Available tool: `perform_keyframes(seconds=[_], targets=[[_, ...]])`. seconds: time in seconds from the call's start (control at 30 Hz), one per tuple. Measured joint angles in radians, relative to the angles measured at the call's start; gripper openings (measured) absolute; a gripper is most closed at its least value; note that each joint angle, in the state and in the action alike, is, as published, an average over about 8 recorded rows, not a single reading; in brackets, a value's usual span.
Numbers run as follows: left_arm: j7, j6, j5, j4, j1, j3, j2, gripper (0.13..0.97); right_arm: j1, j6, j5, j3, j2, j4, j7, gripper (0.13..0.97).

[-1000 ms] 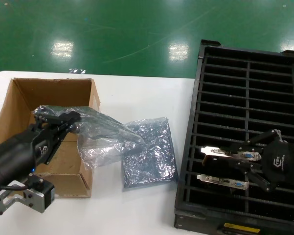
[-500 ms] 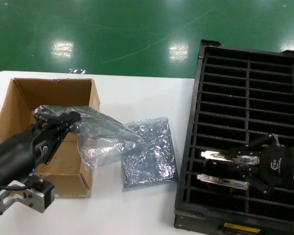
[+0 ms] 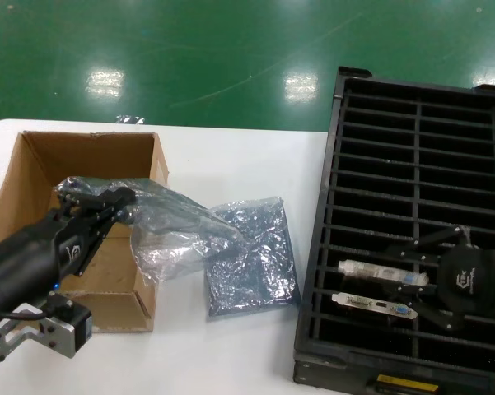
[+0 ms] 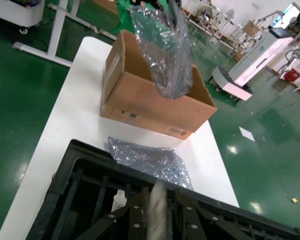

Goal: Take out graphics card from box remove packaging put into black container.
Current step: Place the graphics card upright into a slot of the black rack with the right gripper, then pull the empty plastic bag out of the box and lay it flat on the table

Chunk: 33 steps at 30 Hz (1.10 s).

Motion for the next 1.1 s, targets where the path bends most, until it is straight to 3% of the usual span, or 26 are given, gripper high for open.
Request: perform_keyframes(seconds=[0.13,0.47,0.63,0.77,0.9,1.0,1.1], targets=[[0.000,0.000,0.000,0.000,0.000,0.000,0.000,0.138,-0.017,0.000,0.021,0.020,0.014,0.028,0.000,0.234],[-0.003,0.002,0.002,0.000,0.000,-0.001,0.001,0.138,-0.068,0.011,0.058,0.065,0.045,0.095,0.005,0.371],[-0.085,0.056,0.041,-0.017,-0.010,-0.014,0.018,0.138,-0.069,0.011,0.059,0.066,0.045,0.096,0.005,0.484],[-0.237,0.169,0.067,-0.048,-0.031,-0.042,0.049,0.138,-0.069,0.011,0.059,0.066,0.045,0.096,0.005,0.555],[-0.431,0.346,0.035,-0.070,-0.068,-0.082,0.105,0.138,-0.069,0.011,0.059,0.066,0.045,0.096,0.005,0.658],[-0.588,0.502,0.016,-0.059,-0.100,-0.118,0.180,0.138,-0.069,0.011,0.059,0.066,0.045,0.096,0.005,0.735],[-0.741,0.655,0.061,-0.027,-0.132,-0.162,0.286,0.138,-0.069,0.011,0.059,0.066,0.045,0.096,0.005,0.735]])
